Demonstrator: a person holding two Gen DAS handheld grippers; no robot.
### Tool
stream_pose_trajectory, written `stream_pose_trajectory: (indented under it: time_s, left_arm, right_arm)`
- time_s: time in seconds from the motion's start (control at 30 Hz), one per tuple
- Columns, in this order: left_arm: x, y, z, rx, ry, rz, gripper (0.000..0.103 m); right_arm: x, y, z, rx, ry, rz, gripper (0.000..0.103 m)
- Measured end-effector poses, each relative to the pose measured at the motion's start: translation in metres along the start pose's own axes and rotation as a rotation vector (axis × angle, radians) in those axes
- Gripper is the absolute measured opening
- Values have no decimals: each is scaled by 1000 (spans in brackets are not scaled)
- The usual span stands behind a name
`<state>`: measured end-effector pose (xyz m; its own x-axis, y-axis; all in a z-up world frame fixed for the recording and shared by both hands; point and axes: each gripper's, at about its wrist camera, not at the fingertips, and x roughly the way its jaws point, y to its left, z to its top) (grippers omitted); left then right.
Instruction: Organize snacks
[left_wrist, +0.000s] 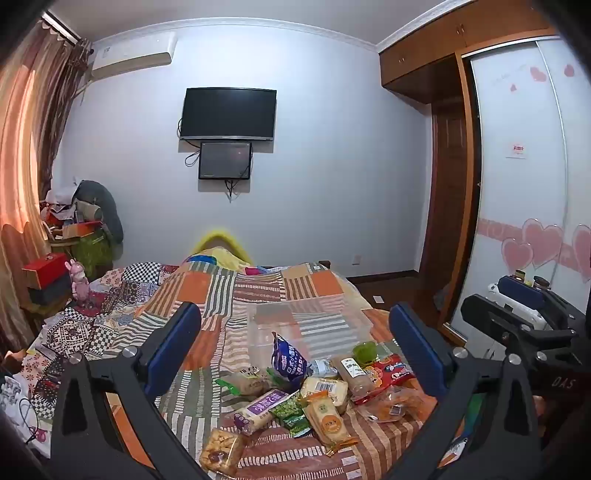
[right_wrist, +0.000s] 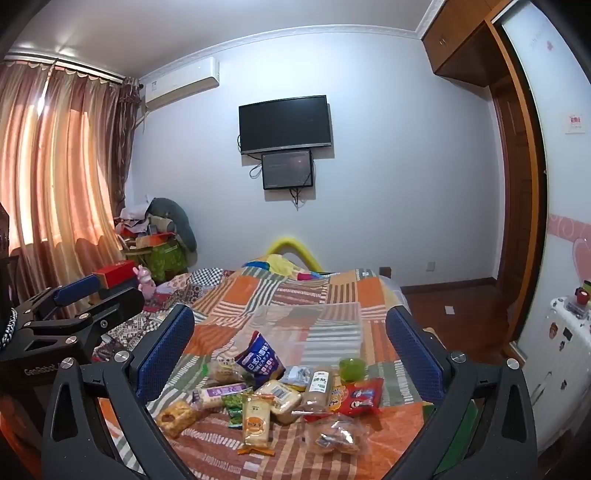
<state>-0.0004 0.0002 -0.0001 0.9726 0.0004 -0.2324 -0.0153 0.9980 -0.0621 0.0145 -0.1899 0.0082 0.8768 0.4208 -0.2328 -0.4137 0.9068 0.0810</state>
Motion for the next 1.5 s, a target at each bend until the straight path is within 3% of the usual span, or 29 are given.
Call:
stream_pose_trajectory:
  time_s: [1.5]
  left_arm:
    - [2,1,-6,-7,10,-2,103]
  right_arm:
    - [2,1,-4,-4,19,-10,103]
